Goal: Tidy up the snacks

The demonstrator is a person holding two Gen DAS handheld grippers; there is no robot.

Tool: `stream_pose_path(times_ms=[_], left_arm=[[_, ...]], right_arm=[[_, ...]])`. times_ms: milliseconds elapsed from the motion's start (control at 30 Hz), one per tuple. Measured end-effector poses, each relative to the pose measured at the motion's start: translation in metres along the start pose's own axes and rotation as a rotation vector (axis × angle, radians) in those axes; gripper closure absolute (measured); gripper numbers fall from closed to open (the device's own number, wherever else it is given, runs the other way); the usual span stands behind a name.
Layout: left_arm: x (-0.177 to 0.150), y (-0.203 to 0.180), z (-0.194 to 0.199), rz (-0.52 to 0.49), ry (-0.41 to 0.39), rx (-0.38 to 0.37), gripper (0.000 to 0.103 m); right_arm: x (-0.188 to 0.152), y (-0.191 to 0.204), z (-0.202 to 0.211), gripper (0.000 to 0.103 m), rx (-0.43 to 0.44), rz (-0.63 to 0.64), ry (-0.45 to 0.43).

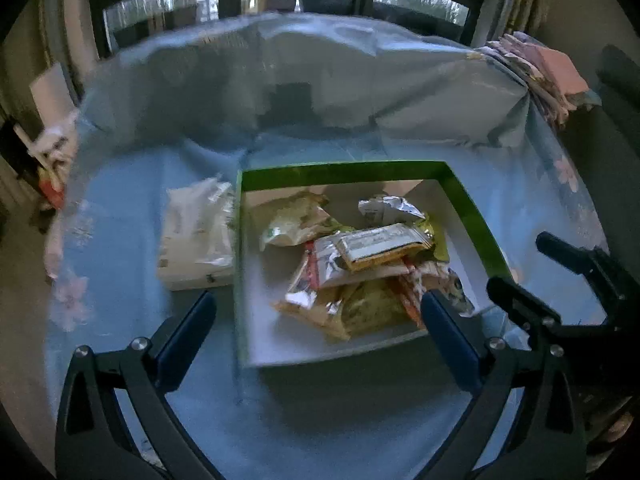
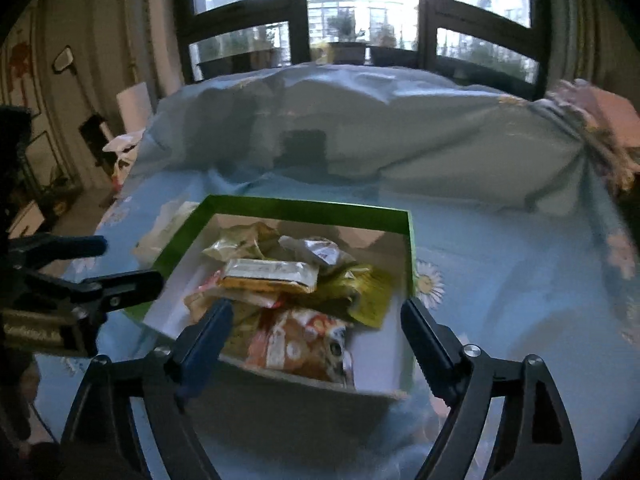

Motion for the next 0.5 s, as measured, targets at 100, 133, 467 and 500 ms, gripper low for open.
stream_pose_path(times_ms=[100,133,467,500], left_arm=[[-0.008,0.003,0.028,-0.012,-0.022,0.024,0.000],[-0.010,0.003,0.032,-0.020,-0.023,0.031,0.000],[-0.032,-0.003,0.066,-0.060,-0.014,0.070,0.000],[-0.033,-0.004,0.067,-0.063,-0.012,0.073,0.000]], right_arm=[[-0.002,0.007,0.019,0.016,-0.001,-0.021,0.006],[-0.003,0.007,0.024,0.016,-0.002,-0.033,0.011],[-0.004,0.015,0.067,0.016,-0.016,-0.089,0.001],[-0.004,0.016,0.069,0.016,-0.016,-0.087,-0.002]])
Point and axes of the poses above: each gripper's, at about its wrist camera, not at the fingertips, and z roughly against the way its jaws point, y to its left, x to its top, the point moved 1 cm from there along -z, roughly the way its jaws point, and after that the axes turned 11 degrees about x, right-handed, at the moved point
